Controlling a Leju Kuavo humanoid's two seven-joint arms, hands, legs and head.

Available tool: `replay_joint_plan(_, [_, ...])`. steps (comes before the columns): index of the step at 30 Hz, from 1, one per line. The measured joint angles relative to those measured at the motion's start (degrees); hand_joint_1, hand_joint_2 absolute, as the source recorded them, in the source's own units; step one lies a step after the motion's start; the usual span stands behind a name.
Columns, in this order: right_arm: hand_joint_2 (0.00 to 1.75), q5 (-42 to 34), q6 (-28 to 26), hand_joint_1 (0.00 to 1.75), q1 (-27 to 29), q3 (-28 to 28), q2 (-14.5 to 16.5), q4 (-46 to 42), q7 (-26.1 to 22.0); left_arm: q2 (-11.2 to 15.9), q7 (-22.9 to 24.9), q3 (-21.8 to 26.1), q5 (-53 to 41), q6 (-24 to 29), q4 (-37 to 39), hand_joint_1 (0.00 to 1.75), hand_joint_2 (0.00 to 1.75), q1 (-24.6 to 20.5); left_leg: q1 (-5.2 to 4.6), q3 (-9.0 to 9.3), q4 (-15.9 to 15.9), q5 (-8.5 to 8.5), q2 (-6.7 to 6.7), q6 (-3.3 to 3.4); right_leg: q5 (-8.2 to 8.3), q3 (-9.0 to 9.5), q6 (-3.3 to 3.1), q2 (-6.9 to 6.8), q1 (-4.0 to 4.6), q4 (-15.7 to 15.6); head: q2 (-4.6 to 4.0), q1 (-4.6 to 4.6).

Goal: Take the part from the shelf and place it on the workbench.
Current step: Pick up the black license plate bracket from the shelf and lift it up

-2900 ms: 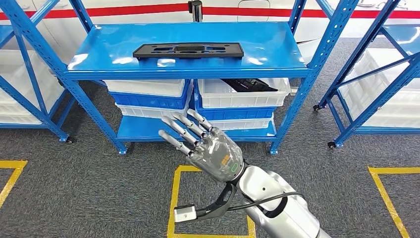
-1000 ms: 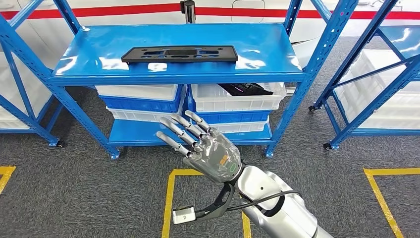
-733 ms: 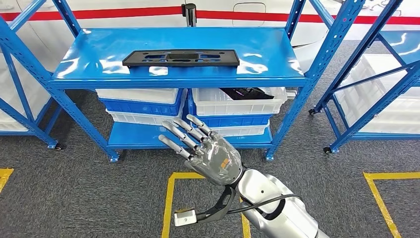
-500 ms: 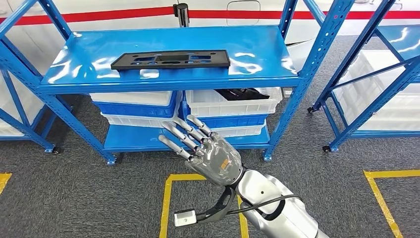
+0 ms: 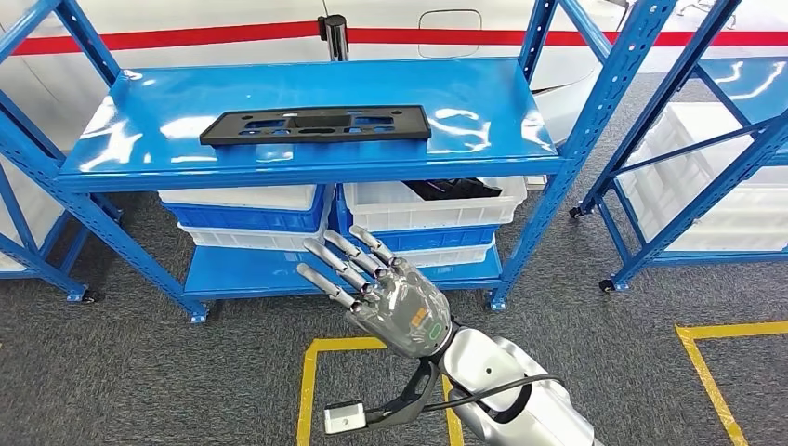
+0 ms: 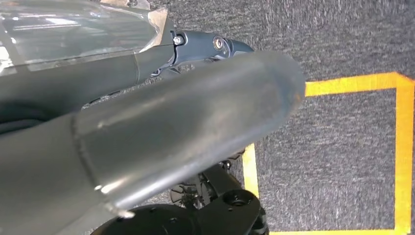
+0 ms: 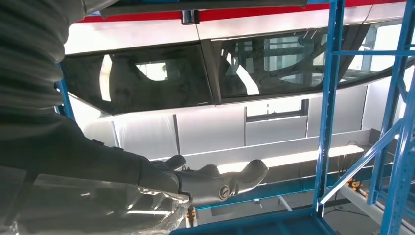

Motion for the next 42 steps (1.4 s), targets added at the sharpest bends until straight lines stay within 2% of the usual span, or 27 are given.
replay_joint_plan(2, [1.75, -0.1, 0.0, 0.0, -0.1, -0.1, 0.0, -0.1, 0.0, -0.1, -0.1, 0.0, 0.0, 0.0, 0.0, 0.0, 0.0, -0.1, 0.22, 0.96, -0.8, 0.03, 0.12, 0.62, -1.96, -2.52, -0.17, -0.34, 0.05, 5.1, 0.0, 0.12])
replay_joint_plan(4, [1.75, -0.2, 0.1, 0.0, 0.0, -0.2, -0.1, -0.1, 0.0, -0.1, -0.1, 0.0, 0.0, 0.0, 0.0, 0.0, 0.0, -0.2, 0.17, 1.41, -0.8, -0.39, 0.18, 1.0, -4.37, -7.29, -0.33, -0.37, -0.02, 12.9, 0.0, 0.16])
replay_joint_plan(5, [1.75, -0.2, 0.1, 0.0, 0.1, -0.2, -0.2, -0.1, 0.0, -0.1, -0.1, 0.0, 0.0, 0.0, 0.0, 0.0, 0.0, -0.2, 0.15, 1.66, -0.8, -0.66, 0.15, 1.03, -4.67, -9.16, -0.09, -0.38, -0.05, 15.3, 0.0, 0.15])
replay_joint_plan(6, [1.75, -0.2, 0.1, 0.0, 0.2, -0.2, -0.2, -0.1, 0.0, -0.1, -0.1, 0.0, 0.0, 0.0, 0.0, 0.0, 0.0, -0.2, 0.14, 1.97, -0.8, -0.96, 0.11, 0.97, -3.99, -9.94, 0.36, -0.4, -0.07, 15.6, 0.0, 0.16])
replay_joint_plan(7, [1.75, -0.3, 0.1, 0.0, 0.2, -0.2, -0.2, -0.1, 0.0, -0.1, 0.0, 0.0, 0.0, 0.0, 0.0, 0.0, 0.0, -0.2, 0.15, 2.41, -0.8, -1.29, 0.04, 0.84, -2.38, -9.48, 0.93, -0.44, -0.1, 13.5, 0.01, 0.16])
replay_joint_plan(8, [1.75, -0.3, 0.2, 0.0, 0.2, -0.2, -0.2, -0.1, 0.0, -0.1, 0.0, 0.0, 0.0, 0.0, 0.0, 0.0, 0.0, -0.2, 0.15, 2.92, -0.8, -1.68, -0.02, 0.65, -0.19, -8.03, 1.46, -0.58, -0.15, 9.6, 0.0, 0.17])
replay_joint_plan(9, [1.75, -0.3, 0.2, 0.0, 0.2, -0.3, -0.2, -0.1, 0.0, -0.1, 0.0, 0.0, 0.0, 0.0, 0.0, 0.0, 0.0, -0.2, 0.03, 3.39, -0.7, -2.13, -0.07, 0.37, 1.84, -6.34, 1.73, -0.81, -0.14, 5.4, 0.0, 0.21])
replay_joint_plan(10, [1.75, -0.3, 0.2, 0.0, 0.2, -0.3, -0.2, -0.1, 0.0, -0.2, 0.0, 0.0, 0.0, 0.0, 0.0, 0.0, 0.0, -0.2, -0.13, 3.78, -0.6, -2.63, -0.11, 0.06, 3.35, -4.86, 1.59, -0.98, -0.13, 2.1, 0.01, 0.21])
replay_joint_plan(12, [1.75, -0.3, 0.2, 0.0, 0.2, -0.3, -0.2, -0.1, 0.0, -0.2, 0.0, 0.0, 0.0, 0.0, 0.0, 0.0, 0.0, -0.3, -0.43, 4.17, -0.5, -3.38, -0.11, -0.49, 4.32, -3.55, 0.68, -1.16, -0.04, -0.5, 0.01, 0.13])
replay_joint_plan(16, [1.75, -0.3, 0.2, 0.0, 0.1, -0.6, -0.1, -0.2, 0.0, -0.2, 0.0, 0.0, -0.1, -0.1, 0.0, 0.0, 0.0, -0.5, 0.12, 4.45, 0.1, -4.37, 0.05, -1.5, 3.95, -2.83, -1.13, -0.9, -0.28, -0.8, 0.0, -0.01])
replay_joint_plan(18, [1.75, -0.3, 0.3, 0.0, 0.1, -0.7, 0.0, -0.3, 0.0, -0.2, 0.0, 0.0, -0.1, -0.1, 0.0, 0.0, 0.0, -0.5, 0.39, 2.29, 4.9, -6.63, 0.02, -2.07, 3.57, -2.06, -2.01, -0.85, -0.6, -1.1, 0.01, -0.18])
replay_joint_plan(20, [1.75, -0.3, 0.4, 0.0, 0.2, -0.8, 0.2, -0.3, 0.0, -0.2, 0.1, 0.0, -0.2, -0.2, 0.0, 0.0, 0.0, -0.5, 0.48, -2.51, 12.9, -9.62, -0.02, -2.54, 3.03, -1.5, -2.62, -0.85, -0.51, -1.1, 0.0, -0.29])
replay_joint_plan(21, [1.75, -0.3, 0.5, 0.0, 0.2, -0.8, 0.2, -0.3, 0.0, -0.2, 0.2, 0.0, -0.2, -0.2, 0.0, 0.0, 0.0, -0.5, 0.52, -4.73, 15.9, -10.14, -0.02, -2.71, 2.78, -1.26, -2.71, -0.8, -0.47, -1.0, 0.0, -0.28])
replay_joint_plan(22, [1.75, -0.3, 0.6, 0.0, 0.3, -0.8, 0.2, -0.3, 0.0, -0.2, 0.2, 0.0, -0.2, -0.2, 0.0, 0.0, 0.0, -0.5, 0.57, -6.08, 16.8, -9.43, -0.01, -2.78, 2.49, -0.95, -2.7, -0.7, -0.46, -1.0, 0.0, -0.3])
replay_joint_plan(23, [1.75, -0.3, 0.7, 0.0, 0.3, -0.9, 0.2, -0.3, 0.0, -0.2, 0.3, 0.0, -0.2, -0.2, 0.0, 0.0, 0.0, -0.5, 0.63, -6.17, 15.3, -7.44, 0.0, -2.76, 2.15, -0.51, -2.59, -0.58, -0.47, -1.0, 0.0, -0.3])
replay_joint_plan(25, [1.75, -0.3, 0.9, 0.0, 0.4, -1.0, 0.4, -0.3, 0.0, -0.2, 0.3, 0.0, -0.2, -0.2, 0.0, 0.0, 0.0, -0.5, 0.72, -3.68, 7.7, -2.03, 0.01, -2.47, 1.35, 0.49, -2.23, -0.4, -0.44, -1.1, -0.01, -0.32])
replay_joint_plan(26, [1.75, -0.2, 1.0, 0.0, 0.3, -1.0, 0.4, -0.3, 0.0, -0.2, 0.3, 0.0, -0.2, -0.2, 0.0, 0.0, 0.0, -0.5, 0.65, -2.2, 4.1, -0.28, -0.01, -2.25, 0.9, 0.89, -1.95, -0.33, -0.23, -1.1, -0.01, -0.3])
replay_joint_plan(27, [1.75, -0.2, 1.1, 0.0, 0.3, -1.0, 0.4, -0.3, 0.0, -0.2, 0.3, 0.0, -0.2, -0.2, 0.0, 0.0, 0.0, -0.6, 0.53, -1.23, 1.8, 0.5, -0.04, -2.0, 0.53, 1.08, -1.65, -0.29, -0.06, -1.1, -0.01, -0.28])
replay_joint_plan(30, [1.75, -0.2, 1.1, 0.0, 0.2, -1.2, 0.5, -0.3, 0.0, -0.3, 0.4, 0.0, -0.2, -0.2, 0.0, 0.0, 0.0, -0.7, 0.09, -0.39, 0.5, 0.07, -0.1, -0.9, -0.16, 1.32, -0.6, -0.27, 0.2, -1.5, 0.0, -0.21])
replay_joint_plan(32, [1.75, -0.2, 1.1, 0.0, 0.0, -1.2, 0.6, -0.3, -0.1, -0.4, 0.4, 0.0, -0.1, -0.2, 0.0, 0.0, 0.0, -0.8, 0.16, 0.35, -0.1, 0.01, -0.08, -0.01, -1.12, 0.84, -0.26, -0.45, 0.19, 0.4, -0.01, -0.13])
replay_joint_plan(33, [1.75, -0.2, 1.1, 0.0, -0.1, -1.3, 0.6, -0.3, -0.1, -0.4, 0.4, 0.0, -0.1, -0.2, 0.0, 0.0, 0.0, -0.8, 0.25, 0.76, -0.4, -0.04, -0.06, 0.4, -2.17, -0.41, -0.34, -0.54, 0.2, 3.0, -0.01, -0.08])
replay_joint_plan(36, [1.75, -0.2, 1.1, 0.0, 0.0, -1.3, 0.4, -0.3, -0.1, -0.5, 0.4, 0.0, -0.1, -0.2, 0.0, 0.0, 0.0, -0.9, 0.15, 1.5, -0.5, -0.79, -0.04, 1.01, -5.65, -7.41, -0.66, -0.58, 0.09, 14.3, 0.0, -0.01])
replay_joint_plan(37, [1.75, -0.2, 1.1, 0.0, 0.0, -1.3, 0.4, -0.3, -0.1, -0.5, 0.4, 0.0, -0.1, -0.2, 0.0, 0.0, 0.0, -0.9, 0.13, 1.83, -0.5, -1.13, -0.11, 1.0, -5.55, -8.94, -0.36, -0.58, 0.08, 15.9, -0.01, -0.01])
replay_joint_plan(38, [1.75, -0.2, 1.1, 0.0, 0.1, -1.3, 0.3, -0.3, -0.1, -0.5, 0.4, 0.0, -0.1, -0.2, 0.0, 0.0, 0.0, -0.9, 0.12, 2.3, -0.4, -1.5, -0.2, 0.92, -4.37, -9.29, 0.14, -0.59, 0.05, 15.1, -0.01, 0.0])
replay_joint_plan(40, [1.75, -0.2, 1.1, 0.0, 0.1, -1.2, 0.3, -0.3, -0.1, -0.6, 0.4, 0.0, -0.1, -0.2, 0.0, 0.0, 0.0, -0.9, 0.1, 3.46, -0.4, -2.41, -0.38, 0.57, 0.06, -6.96, 1.2, -0.72, -0.05, 7.9, -0.01, 0.03])
replay_joint_plan(41, [1.75, -0.2, 1.1, 0.0, 0.0, -1.2, 0.3, -0.2, -0.1, -0.7, 0.4, 0.0, -0.1, -0.2, 0.0, 0.0, 0.0, -0.9, -0.07, 4.02, -0.3, -3.0, -0.44, 0.28, 2.09, -5.37, 1.36, -0.85, -0.01, 4.0, -0.01, 0.05])
replay_joint_plan(42, [1.75, -0.2, 1.1, 0.0, 0.0, -1.2, 0.3, -0.2, -0.1, -0.7, 0.4, 0.0, -0.1, -0.2, 0.0, 0.0, 0.0, -1.0, -0.21, 4.45, -0.3, -3.55, -0.45, -0.03, 3.39, -4.19, 1.12, -0.96, 0.01, 1.3, -0.01, 0.05])
